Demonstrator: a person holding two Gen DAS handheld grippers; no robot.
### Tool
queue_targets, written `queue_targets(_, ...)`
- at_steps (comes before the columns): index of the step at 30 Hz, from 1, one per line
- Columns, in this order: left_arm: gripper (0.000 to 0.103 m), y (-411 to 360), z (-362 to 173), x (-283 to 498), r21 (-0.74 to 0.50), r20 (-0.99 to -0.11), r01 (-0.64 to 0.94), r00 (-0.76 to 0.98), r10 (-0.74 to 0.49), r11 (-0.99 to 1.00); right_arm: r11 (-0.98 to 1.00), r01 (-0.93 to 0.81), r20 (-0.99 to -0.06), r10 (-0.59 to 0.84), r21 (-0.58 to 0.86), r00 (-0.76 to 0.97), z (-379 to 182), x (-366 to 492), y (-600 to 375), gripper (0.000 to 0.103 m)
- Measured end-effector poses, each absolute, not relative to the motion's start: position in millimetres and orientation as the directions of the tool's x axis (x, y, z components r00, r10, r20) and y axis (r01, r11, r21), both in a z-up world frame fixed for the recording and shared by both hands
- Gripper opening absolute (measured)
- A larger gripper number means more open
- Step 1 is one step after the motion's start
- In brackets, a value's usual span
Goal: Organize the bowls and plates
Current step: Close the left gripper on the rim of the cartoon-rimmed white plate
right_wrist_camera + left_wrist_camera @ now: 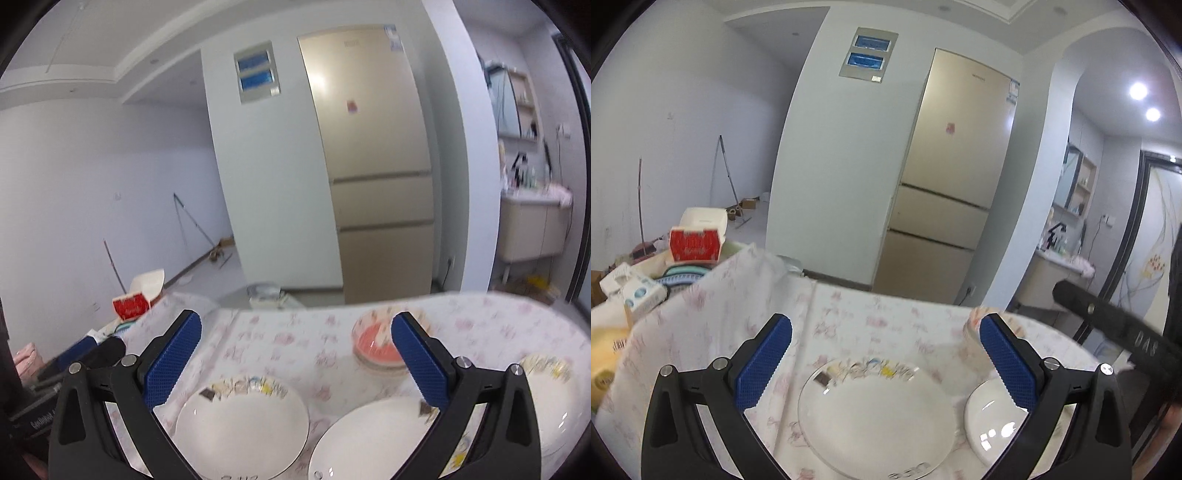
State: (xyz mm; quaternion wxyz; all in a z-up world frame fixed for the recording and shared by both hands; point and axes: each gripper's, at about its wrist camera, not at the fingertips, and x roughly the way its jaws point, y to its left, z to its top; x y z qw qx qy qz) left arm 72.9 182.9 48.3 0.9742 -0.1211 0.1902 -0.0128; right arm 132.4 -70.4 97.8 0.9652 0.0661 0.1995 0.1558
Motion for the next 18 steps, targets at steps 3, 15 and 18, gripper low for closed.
queue_targets(3, 0.103, 189.7, 27.6, 88.0, -0.217, -0.440, -0.075, 0.897, -0.029, 0.973, 0.944, -0.276, -0.393, 0.327, 0.182, 0.859, 77.0, 136.2, -67.0, 0.103)
queue_targets(15, 0.096, 212.4, -36.3, 139.0, -0.289, -0.702, -0.172, 0.707, -0.086, 0.942, 0.903, -0.307, -0.589, 0.430, 0.301, 0.684, 4.8, 185.9, -55.5, 0.090)
queue_targets(18, 0.092, 221.4, -45.1, 143.1, -0.294, -0.731, -0.234, 0.680, -0.060, 0.927, 0.889, -0.310, -0.632, 0.457, 0.336, 0.625, -11.8, 195.8, -52.0, 0.078)
